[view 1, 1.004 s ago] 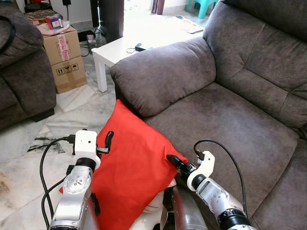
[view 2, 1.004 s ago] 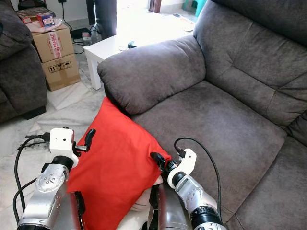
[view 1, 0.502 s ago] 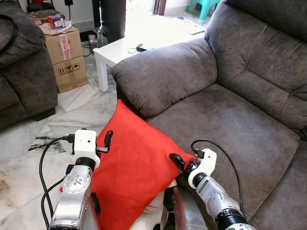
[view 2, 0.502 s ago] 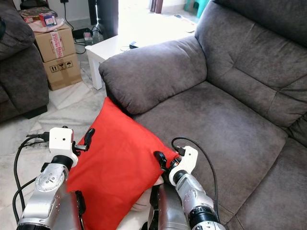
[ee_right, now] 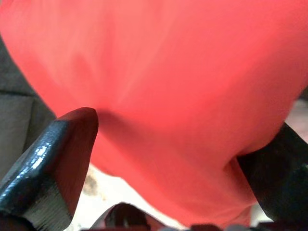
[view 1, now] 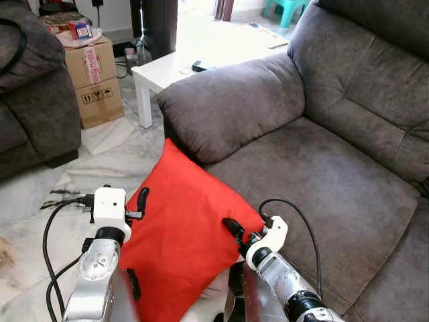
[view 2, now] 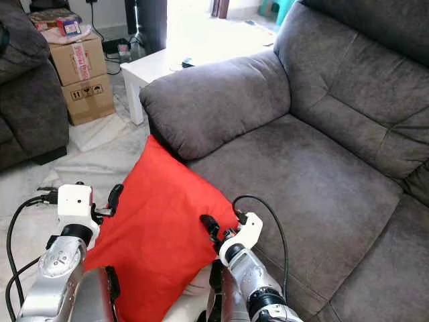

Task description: Move the pillow to the sofa from floor

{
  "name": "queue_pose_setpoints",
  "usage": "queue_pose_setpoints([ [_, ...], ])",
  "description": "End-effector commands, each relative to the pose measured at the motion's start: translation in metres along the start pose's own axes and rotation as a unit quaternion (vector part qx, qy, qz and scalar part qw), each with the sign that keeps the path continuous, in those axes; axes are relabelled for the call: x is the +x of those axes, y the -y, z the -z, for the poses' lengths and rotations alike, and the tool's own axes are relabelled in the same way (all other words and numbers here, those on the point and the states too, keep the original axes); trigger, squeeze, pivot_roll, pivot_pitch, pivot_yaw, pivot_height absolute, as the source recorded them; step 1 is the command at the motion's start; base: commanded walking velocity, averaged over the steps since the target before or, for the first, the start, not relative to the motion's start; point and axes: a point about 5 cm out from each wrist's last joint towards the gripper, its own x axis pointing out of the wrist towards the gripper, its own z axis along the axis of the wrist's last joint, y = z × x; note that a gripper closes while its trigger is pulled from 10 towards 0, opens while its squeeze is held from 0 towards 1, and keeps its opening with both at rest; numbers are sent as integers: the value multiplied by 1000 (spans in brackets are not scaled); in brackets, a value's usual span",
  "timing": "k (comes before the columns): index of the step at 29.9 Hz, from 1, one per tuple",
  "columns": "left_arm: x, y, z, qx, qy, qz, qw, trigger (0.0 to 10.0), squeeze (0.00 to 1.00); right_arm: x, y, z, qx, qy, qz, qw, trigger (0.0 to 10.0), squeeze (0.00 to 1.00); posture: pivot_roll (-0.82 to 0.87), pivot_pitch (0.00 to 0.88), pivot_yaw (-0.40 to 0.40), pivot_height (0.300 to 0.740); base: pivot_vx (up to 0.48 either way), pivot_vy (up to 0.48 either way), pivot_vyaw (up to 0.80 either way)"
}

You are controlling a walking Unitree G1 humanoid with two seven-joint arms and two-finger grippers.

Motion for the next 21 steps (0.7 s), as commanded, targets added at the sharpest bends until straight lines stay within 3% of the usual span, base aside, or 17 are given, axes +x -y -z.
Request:
queue_pose_setpoints([
  [1, -2, 3, -1, 3, -1, 3, 1000, 10000, 0, -2, 5, 5, 5, -10, 6, 1000, 10000, 0, 137, 119, -192, 531, 0, 0, 0],
  [10, -2, 5, -2, 6, -1, 0, 1000, 10000, 0, -4, 12, 11, -24, -1, 31, 999, 9686, 0, 135, 121, -191, 531, 0, 0, 0],
  [11, -2, 5, -3, 7, 0, -3, 1000, 10000, 0, -4, 12, 10, -24, 4, 32, 999, 4745, 0, 134, 124, -193, 531, 0, 0, 0],
  [13, -3, 5, -3, 7, 3, -9, 1000, 10000, 0, -5, 13, 8, -25, 14, 38, 999, 0, 0, 134, 127, -193, 531, 0, 0, 0],
  [14, -3, 5, -4, 6, 4, -9, 1000, 10000, 0, -5, 13, 8, -25, 15, 39, 999, 0, 0, 134, 127, -193, 531, 0, 0, 0],
  [15, -3, 5, -4, 6, 4, -11, 1000, 10000, 0, -5, 14, 5, -25, 29, 37, 999, 941, 0, 132, 131, -196, 531, 0, 0, 0],
  [16, -3, 5, -4, 6, 5, -12, 1000, 10000, 0, -5, 13, 4, -25, 33, 35, 999, 941, 0, 132, 131, -196, 531, 0, 0, 0],
  [17, -3, 5, -4, 6, 5, -12, 1000, 10000, 0, -5, 13, 3, -28, 35, 34, 998, 7294, 0, 130, 133, -197, 531, 0, 0, 0],
  [18, -3, 5, -4, 6, 5, -13, 1000, 10000, 0, -5, 13, 2, -25, 40, 33, 998, 10000, 0, 130, 135, -200, 531, 0, 0, 0],
  [21, -4, 6, -4, 5, 5, -15, 1000, 10000, 0, -5, 12, 0, -9, 56, 32, 998, 10000, 0, 131, 137, -202, 531, 0, 0, 0],
])
